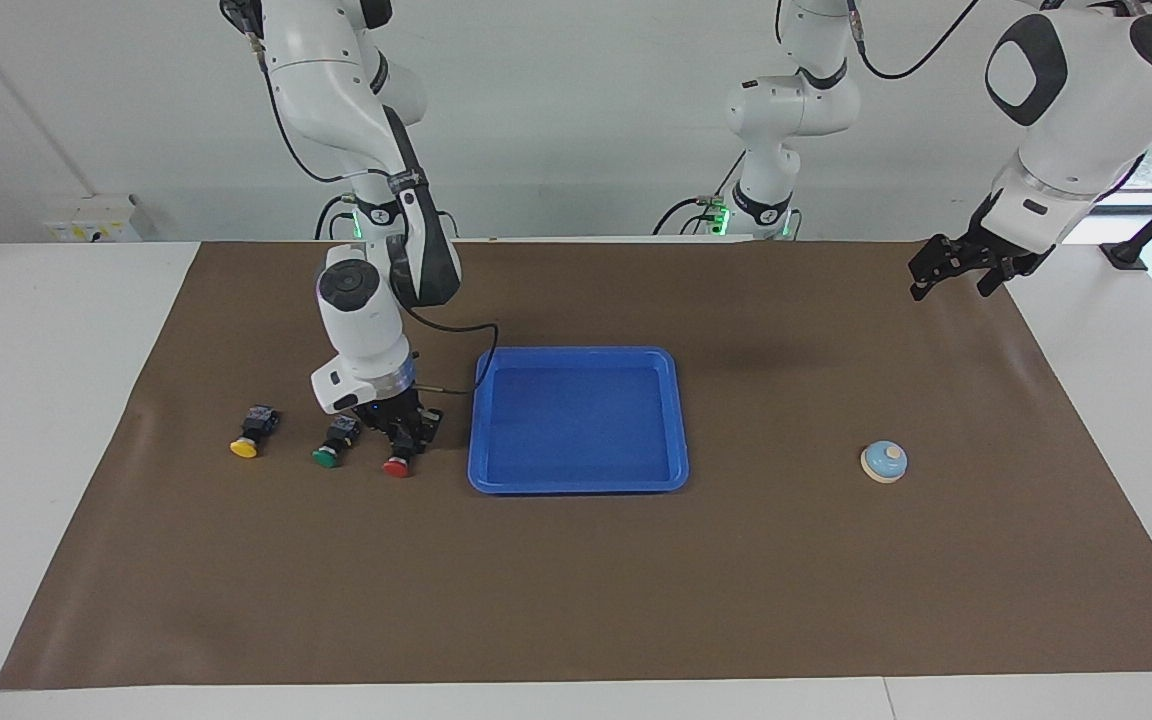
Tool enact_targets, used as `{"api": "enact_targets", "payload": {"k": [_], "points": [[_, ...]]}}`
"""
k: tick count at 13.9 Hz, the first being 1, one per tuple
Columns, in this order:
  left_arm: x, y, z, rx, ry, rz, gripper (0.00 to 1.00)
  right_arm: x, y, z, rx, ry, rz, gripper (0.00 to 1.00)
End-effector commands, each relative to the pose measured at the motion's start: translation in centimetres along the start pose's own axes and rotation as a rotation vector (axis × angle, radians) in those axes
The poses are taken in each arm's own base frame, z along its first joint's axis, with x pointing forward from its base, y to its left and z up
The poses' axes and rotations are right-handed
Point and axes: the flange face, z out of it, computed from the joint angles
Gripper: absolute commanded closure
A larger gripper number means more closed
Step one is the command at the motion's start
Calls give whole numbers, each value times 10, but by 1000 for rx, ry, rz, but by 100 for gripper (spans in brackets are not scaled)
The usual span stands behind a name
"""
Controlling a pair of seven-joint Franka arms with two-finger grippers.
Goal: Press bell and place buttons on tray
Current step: 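Carry the red button into the tray with the right gripper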
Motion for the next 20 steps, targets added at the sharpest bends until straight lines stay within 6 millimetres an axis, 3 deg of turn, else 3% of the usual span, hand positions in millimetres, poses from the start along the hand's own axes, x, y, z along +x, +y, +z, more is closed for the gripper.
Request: {"api": "enact_targets", "payload": {"k": [1,3,7,10,13,16,20], "points": [[-7,-3,-3,11,3,3,0,5,0,0,1,-2,23,100],[-7,-2,-2,11,1,5,0,8,-3,-6,2,0,17,100],[-7,-2,-3,11,3,5,0,27,-36,-63,-14,-48,-12,100],[-7,-2,-3,11,3,5,0,1,-85,-85,-5,-77,-66,100],[-7,-2,-2,11,1,5,0,-27,-117,-85,12,-91,-87,100],[-7,-2,-2,11,1,5,0,-60,-139,-62,48,-114,-102,100],[-7,-2,-2,11,1,5,0,-76,-138,-30,65,-85,-85,100]]}}
